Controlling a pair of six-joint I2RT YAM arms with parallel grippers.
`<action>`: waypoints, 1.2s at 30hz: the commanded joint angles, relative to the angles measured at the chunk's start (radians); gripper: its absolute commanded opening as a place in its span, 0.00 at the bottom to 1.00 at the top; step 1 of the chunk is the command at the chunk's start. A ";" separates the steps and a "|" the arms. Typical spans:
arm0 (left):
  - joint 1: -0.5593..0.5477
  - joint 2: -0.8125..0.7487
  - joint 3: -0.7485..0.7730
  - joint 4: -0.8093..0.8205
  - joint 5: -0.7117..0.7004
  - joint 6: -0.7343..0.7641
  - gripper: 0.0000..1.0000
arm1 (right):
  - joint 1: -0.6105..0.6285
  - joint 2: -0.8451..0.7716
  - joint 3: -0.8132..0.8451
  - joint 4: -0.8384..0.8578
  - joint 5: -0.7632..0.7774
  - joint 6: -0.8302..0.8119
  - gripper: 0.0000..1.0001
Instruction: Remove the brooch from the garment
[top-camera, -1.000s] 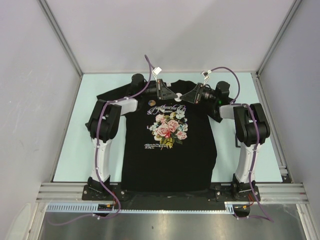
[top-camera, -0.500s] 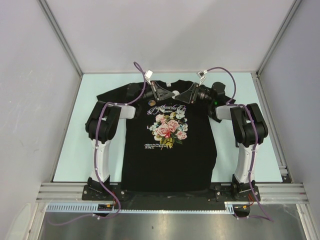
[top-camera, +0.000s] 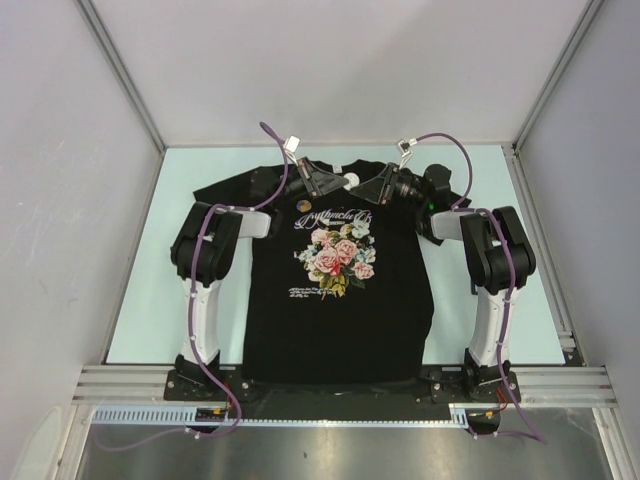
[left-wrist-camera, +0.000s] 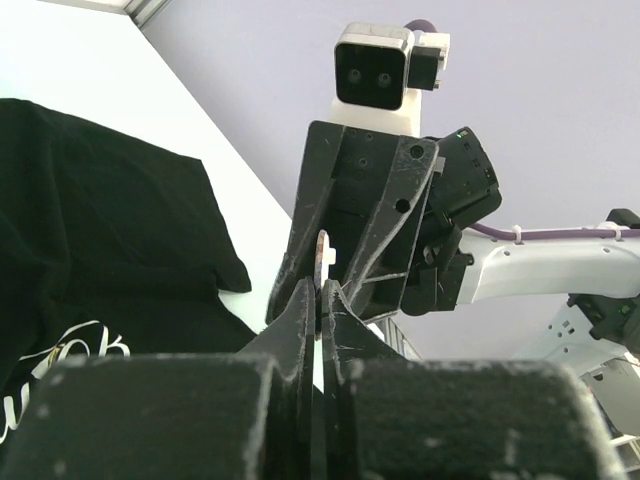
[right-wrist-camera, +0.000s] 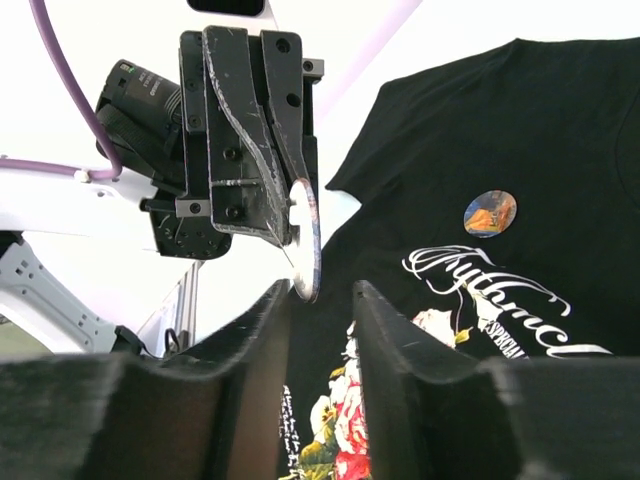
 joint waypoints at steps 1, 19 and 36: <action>0.000 -0.048 0.005 0.027 0.002 0.026 0.00 | 0.003 0.005 0.018 0.074 0.027 0.013 0.42; -0.024 -0.113 -0.012 -0.096 -0.027 0.154 0.00 | 0.006 0.006 0.018 0.065 0.064 0.013 0.32; -0.053 -0.188 -0.020 -0.231 -0.052 0.325 0.00 | -0.002 0.011 0.009 0.044 0.144 0.043 0.16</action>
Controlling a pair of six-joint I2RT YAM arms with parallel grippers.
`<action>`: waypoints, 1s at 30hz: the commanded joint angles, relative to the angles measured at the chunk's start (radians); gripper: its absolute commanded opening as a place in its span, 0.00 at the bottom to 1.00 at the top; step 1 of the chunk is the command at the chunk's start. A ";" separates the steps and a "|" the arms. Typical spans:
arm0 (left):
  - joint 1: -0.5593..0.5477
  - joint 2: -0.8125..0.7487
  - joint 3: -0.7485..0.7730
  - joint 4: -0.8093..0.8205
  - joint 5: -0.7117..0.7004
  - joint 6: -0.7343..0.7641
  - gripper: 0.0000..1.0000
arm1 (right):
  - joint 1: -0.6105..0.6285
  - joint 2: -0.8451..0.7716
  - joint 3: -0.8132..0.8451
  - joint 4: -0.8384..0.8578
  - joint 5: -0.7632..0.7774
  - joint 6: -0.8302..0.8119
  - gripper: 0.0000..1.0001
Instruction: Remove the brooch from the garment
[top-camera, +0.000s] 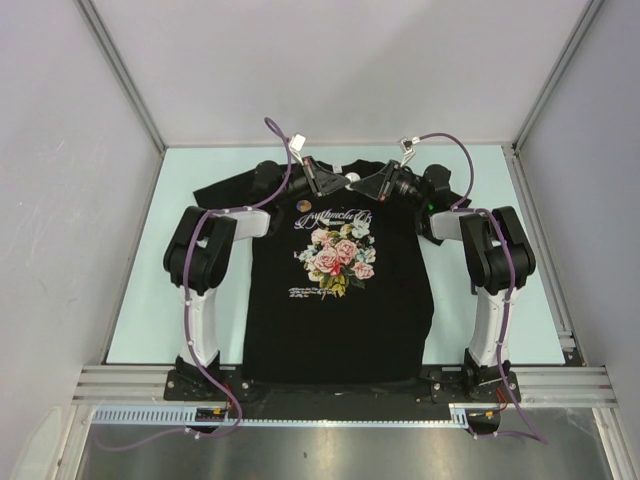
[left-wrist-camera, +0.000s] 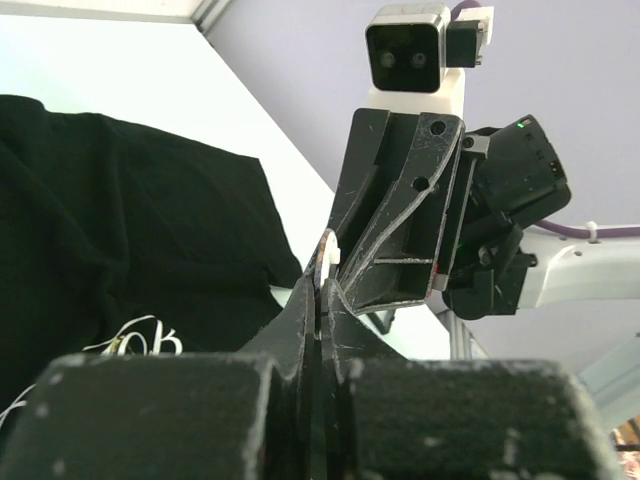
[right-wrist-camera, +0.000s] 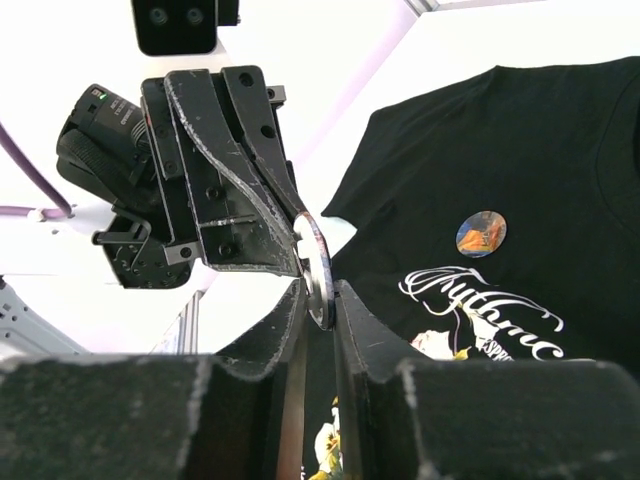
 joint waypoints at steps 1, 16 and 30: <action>-0.030 -0.097 -0.007 -0.002 0.009 0.085 0.00 | -0.008 0.011 0.007 0.025 0.071 0.004 0.16; -0.068 -0.175 -0.030 -0.117 -0.063 0.267 0.00 | -0.027 0.037 -0.026 0.059 0.167 0.119 0.13; -0.103 -0.273 -0.116 -0.094 -0.152 0.401 0.00 | -0.048 0.069 -0.068 0.148 0.226 0.246 0.15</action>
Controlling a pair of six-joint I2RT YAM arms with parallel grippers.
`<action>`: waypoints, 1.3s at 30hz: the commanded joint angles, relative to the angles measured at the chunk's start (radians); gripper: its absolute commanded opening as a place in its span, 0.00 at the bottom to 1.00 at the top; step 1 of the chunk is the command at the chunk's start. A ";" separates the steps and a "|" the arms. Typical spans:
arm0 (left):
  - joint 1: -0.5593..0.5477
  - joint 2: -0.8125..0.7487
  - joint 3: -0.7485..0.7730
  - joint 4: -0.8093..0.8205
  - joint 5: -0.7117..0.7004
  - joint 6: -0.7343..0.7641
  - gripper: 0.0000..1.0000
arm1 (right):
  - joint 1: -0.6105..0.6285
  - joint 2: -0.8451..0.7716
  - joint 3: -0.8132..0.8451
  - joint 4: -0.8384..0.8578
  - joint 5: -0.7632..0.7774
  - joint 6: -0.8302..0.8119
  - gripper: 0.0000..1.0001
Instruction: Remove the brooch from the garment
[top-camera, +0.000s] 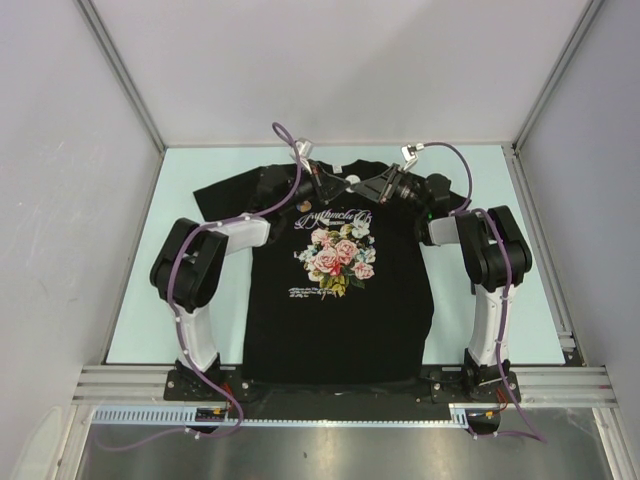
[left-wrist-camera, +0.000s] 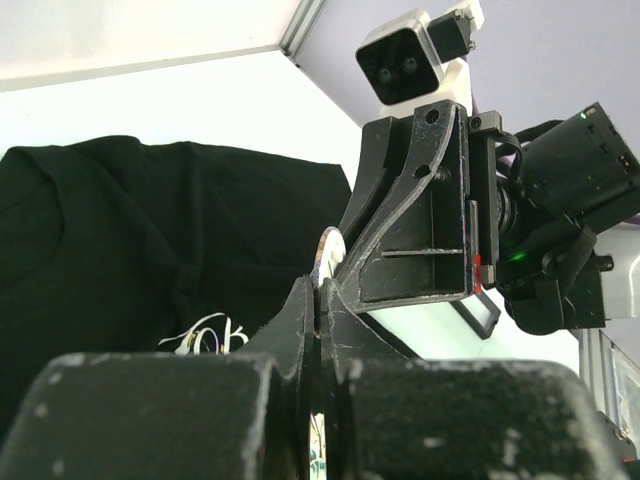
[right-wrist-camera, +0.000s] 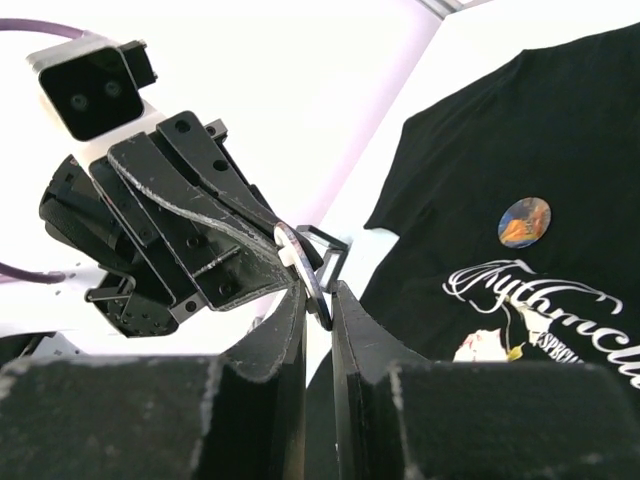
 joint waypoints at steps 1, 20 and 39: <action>-0.034 -0.110 -0.021 0.081 0.043 0.046 0.00 | -0.046 0.034 -0.023 0.020 0.184 0.021 0.16; -0.060 -0.163 -0.059 0.041 -0.117 0.067 0.00 | -0.036 -0.024 -0.098 0.028 0.277 -0.019 0.34; 0.012 -0.138 0.160 -0.533 -0.326 0.183 0.00 | -0.057 -0.216 -0.120 -0.218 0.197 -0.391 0.66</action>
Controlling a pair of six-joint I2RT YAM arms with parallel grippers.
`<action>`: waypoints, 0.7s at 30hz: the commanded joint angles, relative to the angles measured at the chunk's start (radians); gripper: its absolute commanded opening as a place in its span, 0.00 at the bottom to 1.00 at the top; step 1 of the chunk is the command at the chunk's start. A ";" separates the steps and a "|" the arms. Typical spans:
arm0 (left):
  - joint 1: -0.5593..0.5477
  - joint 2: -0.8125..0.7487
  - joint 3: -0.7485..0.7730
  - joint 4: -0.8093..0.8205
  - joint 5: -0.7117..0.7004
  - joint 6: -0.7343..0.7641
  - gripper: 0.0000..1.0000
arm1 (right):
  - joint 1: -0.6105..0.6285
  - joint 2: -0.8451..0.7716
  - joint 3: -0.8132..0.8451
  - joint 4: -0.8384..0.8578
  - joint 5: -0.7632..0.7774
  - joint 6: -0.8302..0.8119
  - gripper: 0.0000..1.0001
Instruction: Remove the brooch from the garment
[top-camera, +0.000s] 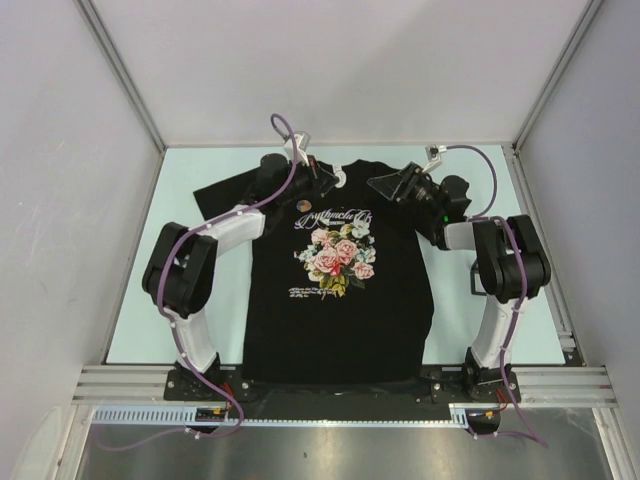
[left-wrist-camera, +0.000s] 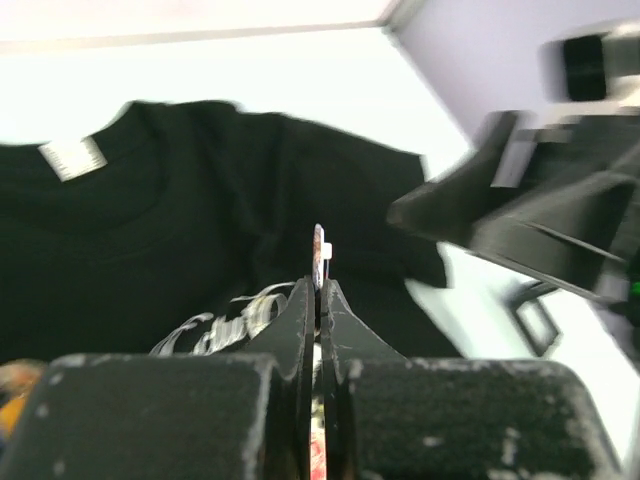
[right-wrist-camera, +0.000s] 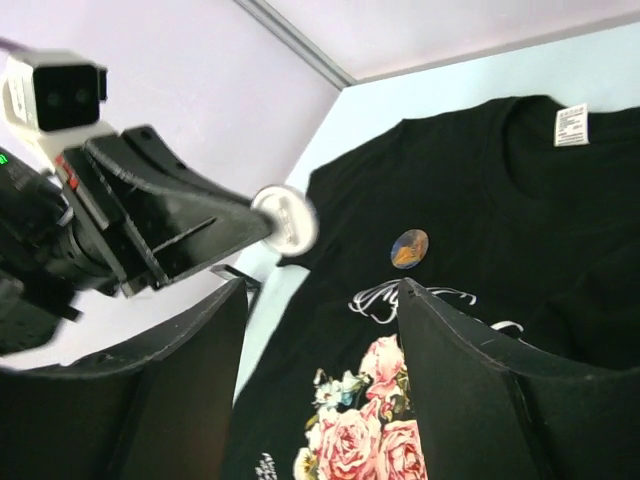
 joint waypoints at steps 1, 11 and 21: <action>-0.003 -0.105 0.142 -0.365 -0.210 0.126 0.00 | 0.017 -0.132 0.011 -0.220 0.124 -0.242 0.66; 0.043 -0.385 0.030 -1.035 -0.726 0.100 0.00 | 0.045 -0.203 0.062 -0.475 0.192 -0.379 0.67; 0.101 -0.424 -0.137 -1.392 -0.816 -0.078 0.00 | 0.031 -0.233 0.093 -0.563 0.152 -0.434 0.66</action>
